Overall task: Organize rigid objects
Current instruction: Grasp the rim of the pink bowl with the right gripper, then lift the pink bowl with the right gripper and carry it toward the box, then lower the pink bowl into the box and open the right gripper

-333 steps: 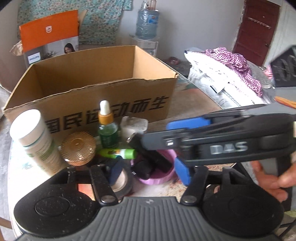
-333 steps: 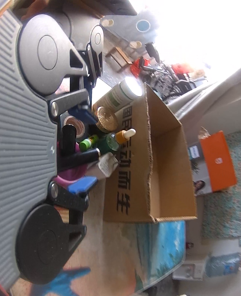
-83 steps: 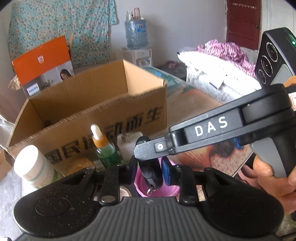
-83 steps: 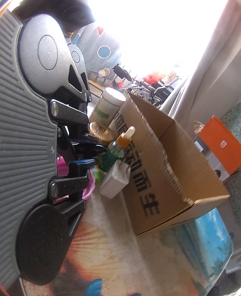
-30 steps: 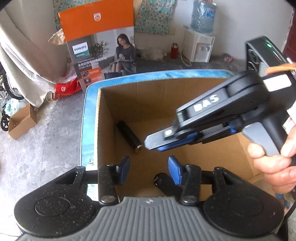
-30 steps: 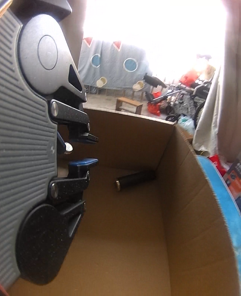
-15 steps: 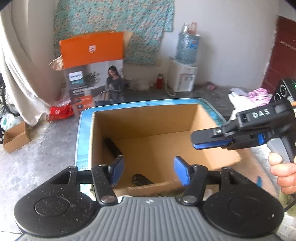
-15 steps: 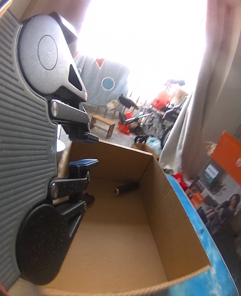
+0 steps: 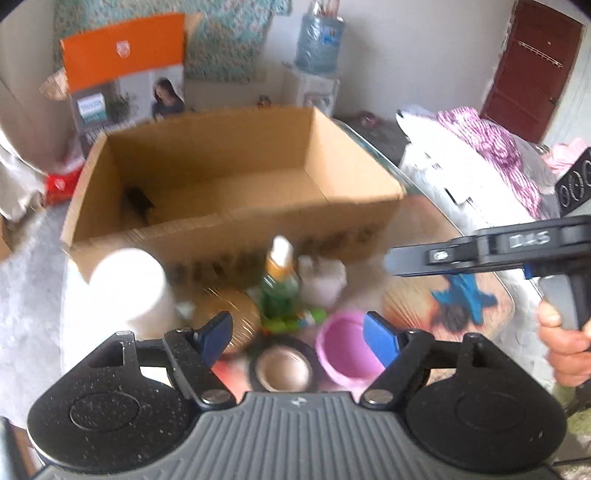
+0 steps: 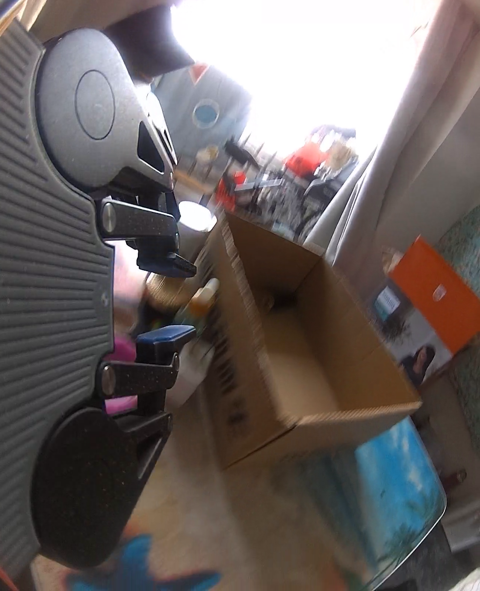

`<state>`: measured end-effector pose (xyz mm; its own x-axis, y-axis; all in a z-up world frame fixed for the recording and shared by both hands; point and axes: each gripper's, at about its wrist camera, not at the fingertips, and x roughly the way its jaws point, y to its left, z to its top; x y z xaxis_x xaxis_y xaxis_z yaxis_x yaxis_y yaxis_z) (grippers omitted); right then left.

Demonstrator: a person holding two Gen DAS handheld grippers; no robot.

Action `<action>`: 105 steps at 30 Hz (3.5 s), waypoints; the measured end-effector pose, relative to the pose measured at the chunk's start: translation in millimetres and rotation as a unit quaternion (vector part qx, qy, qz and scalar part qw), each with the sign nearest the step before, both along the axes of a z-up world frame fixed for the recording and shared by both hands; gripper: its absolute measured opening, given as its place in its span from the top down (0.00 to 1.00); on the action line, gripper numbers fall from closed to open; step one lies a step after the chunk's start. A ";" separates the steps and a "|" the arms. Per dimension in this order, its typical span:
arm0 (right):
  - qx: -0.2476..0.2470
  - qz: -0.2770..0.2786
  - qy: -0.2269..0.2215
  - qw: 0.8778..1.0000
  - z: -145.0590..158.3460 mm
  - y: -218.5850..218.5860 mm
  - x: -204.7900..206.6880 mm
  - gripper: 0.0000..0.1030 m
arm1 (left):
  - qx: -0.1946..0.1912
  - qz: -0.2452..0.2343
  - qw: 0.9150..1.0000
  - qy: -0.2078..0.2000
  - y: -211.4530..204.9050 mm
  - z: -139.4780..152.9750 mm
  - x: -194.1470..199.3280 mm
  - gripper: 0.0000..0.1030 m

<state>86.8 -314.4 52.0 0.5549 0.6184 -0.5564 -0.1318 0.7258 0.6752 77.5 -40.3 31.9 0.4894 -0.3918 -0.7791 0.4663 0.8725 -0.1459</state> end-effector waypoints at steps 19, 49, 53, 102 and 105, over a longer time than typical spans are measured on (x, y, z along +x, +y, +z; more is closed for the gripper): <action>-0.170 0.028 0.036 0.984 -77.1 37.2 -10.9 0.85 | 0.046 -0.076 0.994 0.059 -56.2 -66.1 -26.3 0.40; -0.148 -0.026 0.039 0.988 -77.0 -5.9 -34.5 0.85 | 0.131 -0.126 0.983 -0.025 -115.8 -77.2 -38.8 0.26; -0.143 -0.029 0.036 0.989 -78.3 -6.6 -35.3 0.85 | 0.131 -0.124 0.983 -0.029 -115.9 -76.8 -39.7 0.27; -0.171 0.100 -0.144 0.969 105.0 69.2 94.2 0.86 | 0.094 0.019 0.989 -0.109 -10.2 88.1 81.1 0.31; -0.163 0.136 -0.076 0.974 84.1 88.1 150.7 0.86 | 0.091 0.029 0.995 -0.040 11.0 67.8 127.7 0.31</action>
